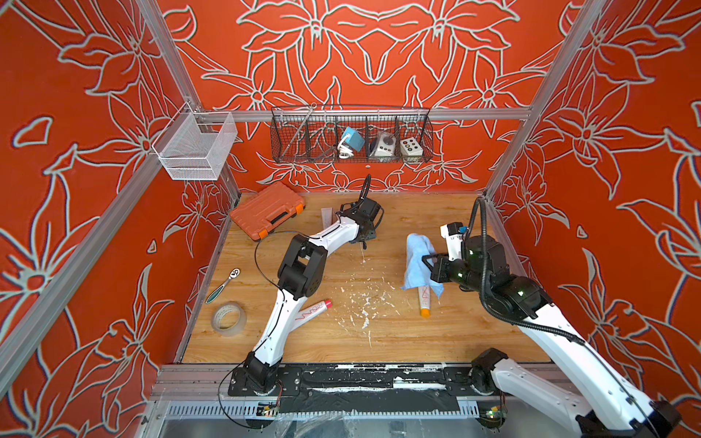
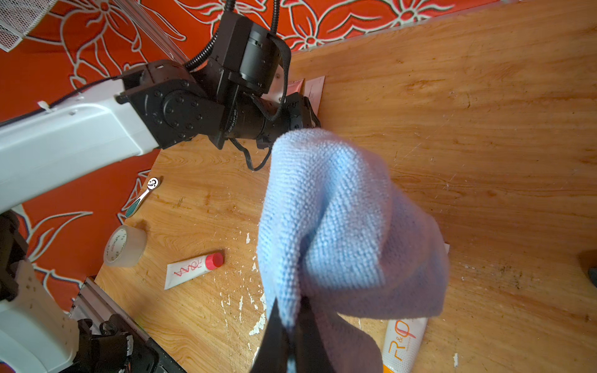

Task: Wipe the surface of the toothpaste tube
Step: Move the toothpaste to the center of the board.

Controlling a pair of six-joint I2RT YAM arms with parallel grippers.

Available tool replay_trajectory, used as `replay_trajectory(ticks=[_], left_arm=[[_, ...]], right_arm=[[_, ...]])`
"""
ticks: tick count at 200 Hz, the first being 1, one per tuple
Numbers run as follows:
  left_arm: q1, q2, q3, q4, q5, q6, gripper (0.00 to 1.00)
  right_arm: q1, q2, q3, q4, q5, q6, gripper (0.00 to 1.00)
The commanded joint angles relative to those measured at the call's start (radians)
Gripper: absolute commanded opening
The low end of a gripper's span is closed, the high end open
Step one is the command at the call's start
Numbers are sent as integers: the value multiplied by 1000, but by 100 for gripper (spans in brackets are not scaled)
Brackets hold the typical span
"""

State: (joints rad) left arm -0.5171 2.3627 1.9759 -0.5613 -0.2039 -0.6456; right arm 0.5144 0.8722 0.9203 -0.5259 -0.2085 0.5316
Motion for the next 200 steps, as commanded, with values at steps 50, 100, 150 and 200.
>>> replay_trajectory(ticks=[50,100,150,200], left_arm=[[-24,-335,-246,28,46,96,56],[-50,-605,-559,57,45,99,56],[-50,-884,-907,76,57,71,57],[-50,-1015,-1062,-3,80,36,64]], right_arm=[[-31,-34,-17,-36,-4,-21,0],[-48,-51,-24,-38,-48,2,0],[-51,-29,-31,-30,-69,10,0],[-54,-4,-35,-16,-81,10,0]])
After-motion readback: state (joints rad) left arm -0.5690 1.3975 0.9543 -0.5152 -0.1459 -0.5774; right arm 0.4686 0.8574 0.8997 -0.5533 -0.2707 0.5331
